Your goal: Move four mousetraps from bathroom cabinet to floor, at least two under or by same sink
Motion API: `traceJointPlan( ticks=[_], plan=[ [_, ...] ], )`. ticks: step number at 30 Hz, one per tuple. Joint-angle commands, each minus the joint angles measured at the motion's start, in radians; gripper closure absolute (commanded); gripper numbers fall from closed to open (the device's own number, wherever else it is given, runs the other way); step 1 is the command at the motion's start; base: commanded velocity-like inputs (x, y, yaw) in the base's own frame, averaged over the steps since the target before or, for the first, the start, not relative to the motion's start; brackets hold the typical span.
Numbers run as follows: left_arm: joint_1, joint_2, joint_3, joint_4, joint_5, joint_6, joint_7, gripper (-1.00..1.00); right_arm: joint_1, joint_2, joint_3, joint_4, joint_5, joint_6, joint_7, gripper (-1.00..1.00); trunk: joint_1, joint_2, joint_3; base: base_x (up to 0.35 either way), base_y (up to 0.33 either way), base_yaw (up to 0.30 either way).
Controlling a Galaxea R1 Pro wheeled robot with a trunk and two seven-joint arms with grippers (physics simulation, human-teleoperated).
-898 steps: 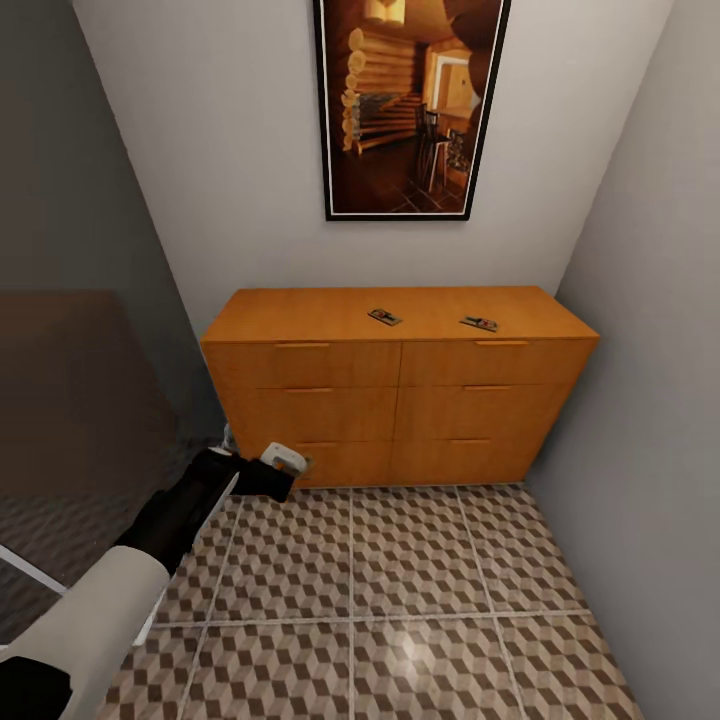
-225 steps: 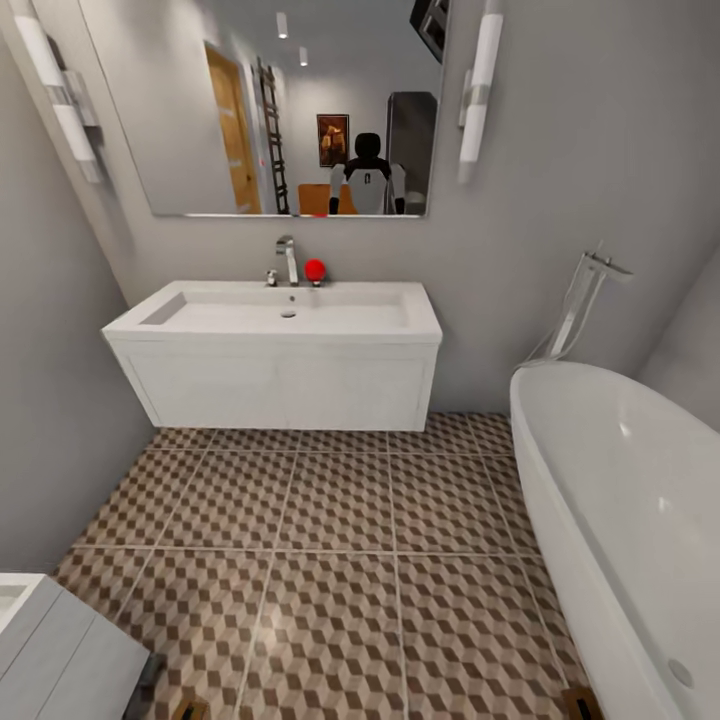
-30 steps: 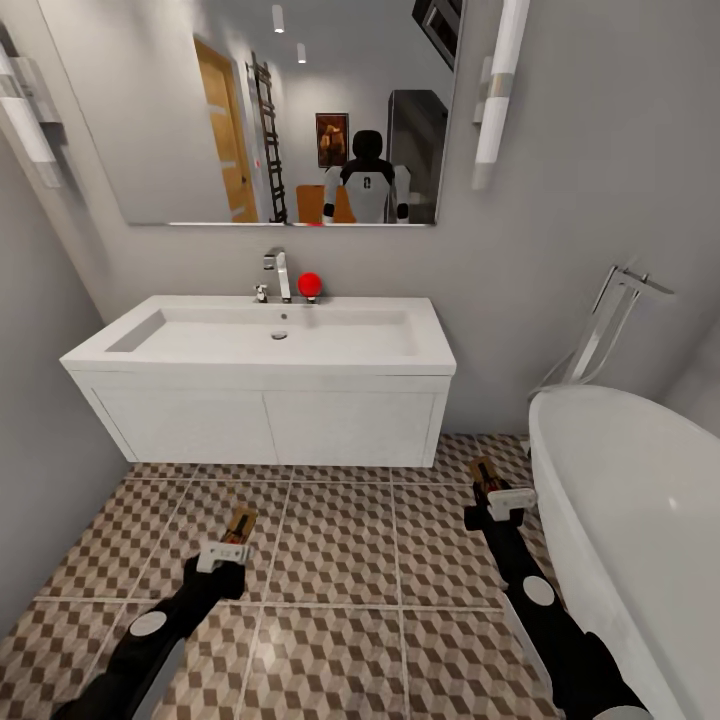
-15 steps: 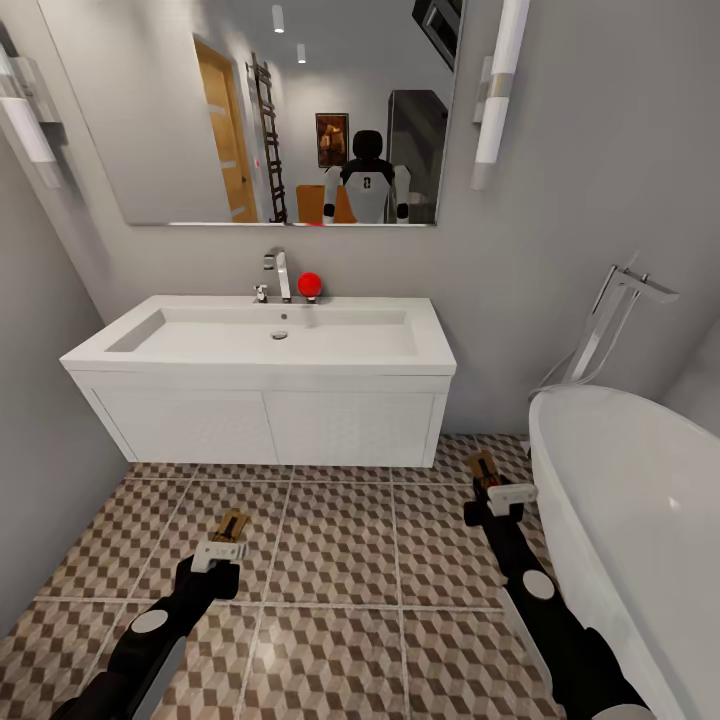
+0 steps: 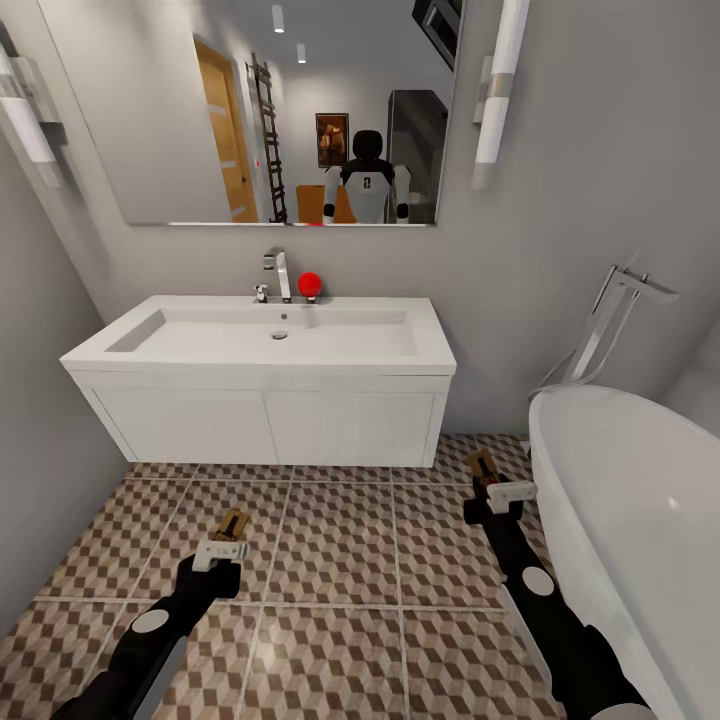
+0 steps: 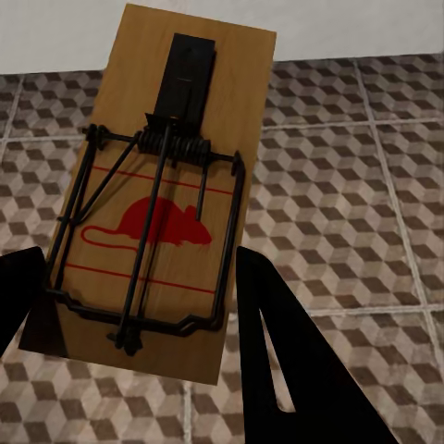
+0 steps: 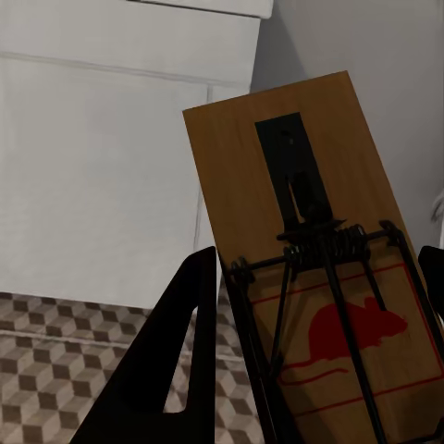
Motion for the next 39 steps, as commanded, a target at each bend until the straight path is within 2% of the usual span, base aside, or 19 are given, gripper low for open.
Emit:
traceJointPlan(
  ticks=[1,11,20,25,28,35,38,39],
  plan=[
    [-0.001,0.002,-0.003,-0.002,0.006,0.004,0.007,1.00,-0.001,-0.001,0.003,0.000,0.000,-0.002,-0.002,1.00,0.000,0.000,-0.001,0.000,0.000,0.000],
    [-0.001,0.002,-0.004,-0.022,0.008,0.001,0.007,1.00,-0.001,-0.002,0.003,-0.001,0.000,0.000,-0.003,1.00,0.000,0.000,-0.001,0.000,0.000,0.000],
    [0.000,-0.011,0.003,-0.053,0.007,0.009,0.012,1.00,-0.001,0.005,0.000,-0.002,-0.012,0.167,-0.005,1.00,0.000,0.000,-0.001,0.000,0.000,0.000],
    [-0.001,-0.018,0.003,-0.057,0.007,0.009,0.015,1.00,-0.001,0.028,-0.001,-0.010,-0.031,0.217,-0.005,1.00,0.000,0.000,-0.001,0.000,0.000,0.000],
    [0.000,-0.020,0.003,-0.060,0.007,0.010,0.016,1.00,-0.001,0.033,0.000,-0.026,-0.037,0.225,-0.005,1.00,0.000,0.000,-0.001,0.000,0.000,0.000],
    [0.000,-0.020,0.003,-0.061,0.007,0.010,0.016,1.00,-0.001,0.038,0.000,-0.046,-0.045,0.213,-0.002,1.00,0.000,0.000,-0.001,0.000,0.000,0.000],
    [-0.001,-0.020,0.002,-0.062,0.007,0.008,0.016,1.00,0.009,0.039,0.000,-0.037,-0.046,0.112,-0.001,1.00,0.000,0.000,-0.001,0.000,0.000,0.000],
    [0.000,-0.020,0.001,-0.062,0.007,0.008,0.016,1.00,0.028,0.040,0.000,-0.018,-0.045,0.026,-0.002,1.00,0.000,0.000,-0.001,0.000,0.000,0.000]
  ],
)
